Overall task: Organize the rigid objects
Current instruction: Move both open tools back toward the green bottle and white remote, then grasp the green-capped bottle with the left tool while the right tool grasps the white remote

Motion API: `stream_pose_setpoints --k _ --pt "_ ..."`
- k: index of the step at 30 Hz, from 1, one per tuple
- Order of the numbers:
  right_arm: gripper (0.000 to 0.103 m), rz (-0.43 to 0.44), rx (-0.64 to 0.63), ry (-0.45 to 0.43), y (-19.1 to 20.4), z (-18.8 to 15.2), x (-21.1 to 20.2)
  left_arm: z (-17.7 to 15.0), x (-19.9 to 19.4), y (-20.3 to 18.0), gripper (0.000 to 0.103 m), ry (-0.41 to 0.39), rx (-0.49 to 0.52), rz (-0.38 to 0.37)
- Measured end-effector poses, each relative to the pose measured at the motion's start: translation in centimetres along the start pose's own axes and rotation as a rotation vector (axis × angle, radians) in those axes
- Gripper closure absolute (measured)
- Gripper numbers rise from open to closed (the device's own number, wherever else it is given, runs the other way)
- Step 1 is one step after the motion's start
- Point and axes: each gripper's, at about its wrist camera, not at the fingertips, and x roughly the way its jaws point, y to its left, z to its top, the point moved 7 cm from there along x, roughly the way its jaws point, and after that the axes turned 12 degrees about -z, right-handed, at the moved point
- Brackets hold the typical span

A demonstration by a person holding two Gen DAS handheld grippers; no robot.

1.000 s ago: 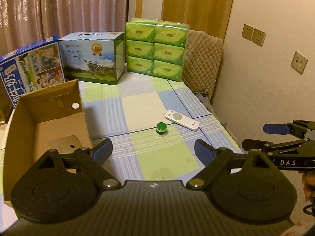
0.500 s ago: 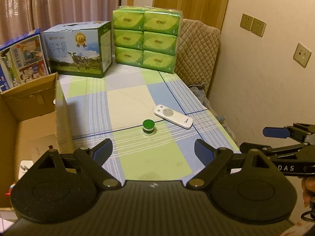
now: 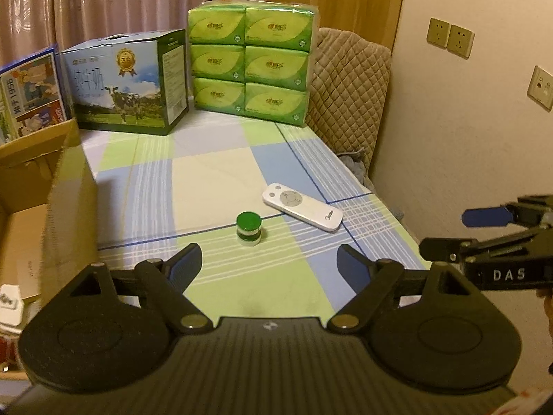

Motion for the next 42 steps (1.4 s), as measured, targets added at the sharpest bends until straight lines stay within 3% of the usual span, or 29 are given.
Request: stream_pose_setpoints --k 8,10,21,28,39,42 --pt "0.032 0.034 -0.066 -0.015 0.0 1.4 3.9 -0.5 4.1 1.2 0.026 -0.027 0.016 0.006" --pt "0.037 0.041 -0.079 -0.012 0.1 1.8 4.9 -0.7 5.1 1.6 0.028 -0.025 0.024 0.012" --pt "0.044 0.065 -0.135 0.000 0.6 3.0 10.1 -1.0 9.5 3.6 0.039 -0.015 0.044 0.053" --pt "0.050 0.073 -0.171 0.017 1.4 3.2 12.5 -1.2 11.5 4.6 0.051 -0.001 0.009 0.072" --pt "0.052 0.077 -0.208 0.020 2.2 4.0 14.6 -1.1 13.8 5.3 0.065 0.009 -0.008 0.071" --pt "0.052 0.083 -0.213 0.023 2.3 4.0 15.0 -1.2 14.1 5.5 0.077 0.010 -0.003 0.073"
